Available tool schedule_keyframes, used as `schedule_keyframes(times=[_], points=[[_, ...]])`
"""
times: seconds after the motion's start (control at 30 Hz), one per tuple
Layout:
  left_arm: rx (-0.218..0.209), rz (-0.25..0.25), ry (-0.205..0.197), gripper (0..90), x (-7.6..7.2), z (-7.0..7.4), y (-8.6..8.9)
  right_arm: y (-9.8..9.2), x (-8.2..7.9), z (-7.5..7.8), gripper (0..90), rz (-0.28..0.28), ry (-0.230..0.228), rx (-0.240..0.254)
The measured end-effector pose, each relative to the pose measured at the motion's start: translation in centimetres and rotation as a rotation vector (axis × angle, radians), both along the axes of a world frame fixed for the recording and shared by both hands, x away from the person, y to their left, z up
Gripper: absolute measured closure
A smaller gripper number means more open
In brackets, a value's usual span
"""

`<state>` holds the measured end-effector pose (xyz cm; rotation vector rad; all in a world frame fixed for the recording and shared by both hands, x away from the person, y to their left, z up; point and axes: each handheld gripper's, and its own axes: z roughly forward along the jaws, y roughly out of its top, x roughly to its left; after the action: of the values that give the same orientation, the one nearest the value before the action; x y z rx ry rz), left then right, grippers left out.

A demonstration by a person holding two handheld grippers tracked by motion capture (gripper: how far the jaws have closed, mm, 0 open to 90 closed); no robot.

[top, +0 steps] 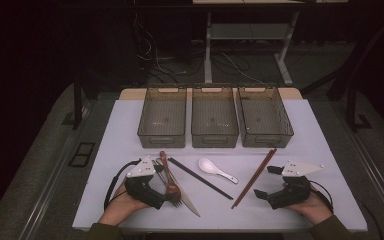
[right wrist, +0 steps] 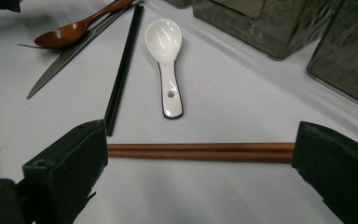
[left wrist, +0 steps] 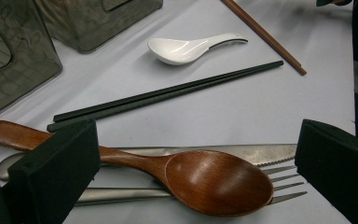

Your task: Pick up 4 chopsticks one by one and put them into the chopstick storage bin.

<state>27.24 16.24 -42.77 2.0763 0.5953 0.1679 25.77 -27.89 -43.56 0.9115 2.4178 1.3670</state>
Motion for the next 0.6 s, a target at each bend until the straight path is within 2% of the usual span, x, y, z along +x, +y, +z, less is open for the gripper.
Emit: schedule_keyframes(times=[0.2, 0.47, 0.5, 0.57, 0.6], points=[[0.001, -0.002, 0.001, 0.0, 0.1, -0.05, -0.02, -0.01, 0.0, 0.0, 3.4, 0.003, 0.008, -0.004], [-0.005, 0.001, 0.004, 0.0, 0.13, 0.1, -0.22, -0.15, 0.15, 0.31, 6.5, 0.002, 0.036, -0.035], [-0.005, 0.001, 0.003, 0.0, 0.12, 0.12, -0.24, -0.18, 0.18, 0.34, 7.2, 0.002, 0.042, -0.036], [-0.004, -0.002, -0.001, 0.0, 0.09, 0.12, -0.26, -0.3, 0.26, 0.43, 14.5, 0.002, 0.054, -0.05], [-0.001, -0.005, -0.001, 0.0, 0.1, 0.11, -0.27, -0.3, 0.26, 0.43, 14.5, 0.002, 0.054, -0.05]])
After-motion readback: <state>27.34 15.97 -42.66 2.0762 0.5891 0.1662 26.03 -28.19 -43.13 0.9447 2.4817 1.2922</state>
